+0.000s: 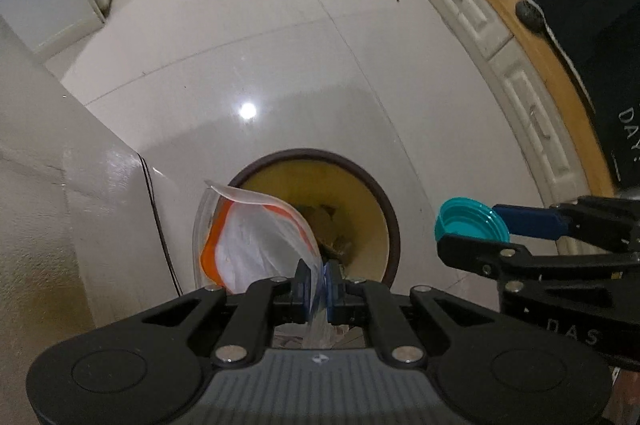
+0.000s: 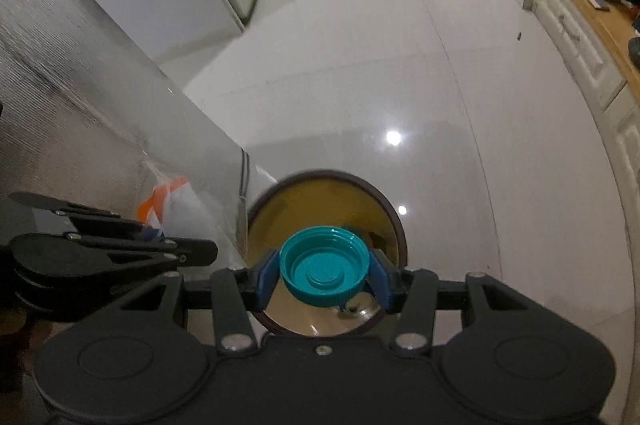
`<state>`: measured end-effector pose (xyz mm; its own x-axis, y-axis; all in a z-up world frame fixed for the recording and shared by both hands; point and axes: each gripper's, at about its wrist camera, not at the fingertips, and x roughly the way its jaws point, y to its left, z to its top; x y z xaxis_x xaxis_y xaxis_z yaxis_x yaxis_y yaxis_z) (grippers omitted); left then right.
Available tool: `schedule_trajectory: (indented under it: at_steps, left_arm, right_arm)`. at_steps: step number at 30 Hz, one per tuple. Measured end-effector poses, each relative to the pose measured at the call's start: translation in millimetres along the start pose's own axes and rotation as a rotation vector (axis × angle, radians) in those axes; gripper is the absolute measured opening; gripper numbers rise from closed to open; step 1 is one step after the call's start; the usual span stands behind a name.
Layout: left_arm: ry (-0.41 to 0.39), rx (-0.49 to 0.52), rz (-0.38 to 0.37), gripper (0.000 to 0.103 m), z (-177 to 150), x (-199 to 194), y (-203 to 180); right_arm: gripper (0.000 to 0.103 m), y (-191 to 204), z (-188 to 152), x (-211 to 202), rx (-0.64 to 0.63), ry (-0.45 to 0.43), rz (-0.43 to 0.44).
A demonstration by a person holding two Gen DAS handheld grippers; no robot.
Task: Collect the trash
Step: 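Carry the teal cap and plastic bag from the table over the bin, then open both tools to drop the cap and bag into the bin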
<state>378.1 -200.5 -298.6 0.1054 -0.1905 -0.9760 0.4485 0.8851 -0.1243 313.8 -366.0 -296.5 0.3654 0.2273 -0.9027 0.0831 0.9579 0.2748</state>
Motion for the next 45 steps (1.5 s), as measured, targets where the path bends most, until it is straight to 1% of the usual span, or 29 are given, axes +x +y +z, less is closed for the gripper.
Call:
schedule_trajectory:
  at_steps: [4, 7, 8, 9, 10, 11, 15, 19, 22, 24, 25, 27, 31, 32, 34, 35, 37, 41, 42, 43, 45]
  left_arm:
    - [0.025, 0.01, 0.005, 0.008, 6, 17, 2]
    - [0.031, -0.001, 0.001, 0.012, 8, 30, 4]
    - [0.041, -0.008, 0.005, 0.022, 9, 34, 6]
    - [0.056, -0.017, 0.015, 0.034, 8, 38, 9]
    - [0.064, -0.024, 0.027, 0.038, 7, 41, 11]
    - [0.075, -0.026, 0.039, 0.04, 6, 44, 13]
    - [0.114, -0.065, 0.073, 0.04, 1, 54, 31]
    - [0.119, -0.107, 0.081, 0.044, -3, 54, 44]
    - [0.114, -0.133, 0.08, 0.054, -4, 52, 53]
    - [0.109, -0.15, 0.08, 0.062, -5, 50, 57]
    - [0.105, -0.157, 0.081, 0.064, -6, 49, 59]
    - [0.098, -0.174, 0.087, 0.072, -7, 46, 64]
    - [0.096, -0.205, 0.103, 0.08, -12, 45, 73]
    - [0.096, -0.21, 0.108, 0.083, -13, 46, 76]
    - [0.097, -0.22, 0.122, 0.086, -16, 45, 80]
    - [0.098, -0.223, 0.128, 0.088, -16, 45, 81]
    - [0.102, -0.223, 0.135, 0.091, -17, 45, 81]
    - [0.112, -0.212, 0.131, 0.099, -17, 45, 77]
    - [0.113, -0.208, 0.13, 0.1, -17, 44, 76]
    - [0.113, -0.206, 0.13, 0.1, -17, 44, 76]
    - [0.116, -0.204, 0.129, 0.102, -18, 43, 75]
  right_arm:
    - [0.049, -3, 3, 14, 0.003, 0.039, -0.004]
    - [0.05, -6, 4, 23, 0.002, 0.067, -0.012]
    - [0.05, -7, 4, 25, 0.004, 0.074, -0.015]
    - [0.05, -7, 5, 27, 0.006, 0.079, -0.016]
    - [0.05, -8, 5, 29, 0.01, 0.084, -0.016]
    - [0.05, -8, 5, 30, 0.013, 0.088, -0.015]
    - [0.05, -5, 6, 39, 0.008, 0.105, -0.01]
    - [0.05, 1, 7, 47, -0.01, 0.125, -0.005]
    - [0.05, 4, 9, 54, -0.025, 0.131, 0.001]
    - [0.05, 7, 11, 56, -0.027, 0.127, 0.006]
    - [0.05, 7, 11, 57, -0.028, 0.12, 0.011]
    - [0.051, 7, 15, 59, -0.026, 0.103, 0.021]
    - [0.051, 12, 18, 56, -0.028, 0.046, 0.046]
    - [0.053, 13, 19, 56, -0.031, 0.035, 0.05]
    - [0.068, 14, 19, 56, -0.04, 0.026, 0.042]
    - [0.071, 15, 19, 56, -0.048, 0.03, 0.037]
    - [0.082, 14, 18, 57, -0.06, 0.046, 0.021]
    - [0.092, 10, 14, 60, -0.071, 0.085, -0.012]
    - [0.097, 8, 14, 60, -0.072, 0.093, -0.017]
    - [0.1, 7, 12, 60, -0.074, 0.097, -0.022]
    - [0.102, 7, 11, 59, -0.079, 0.103, -0.035]
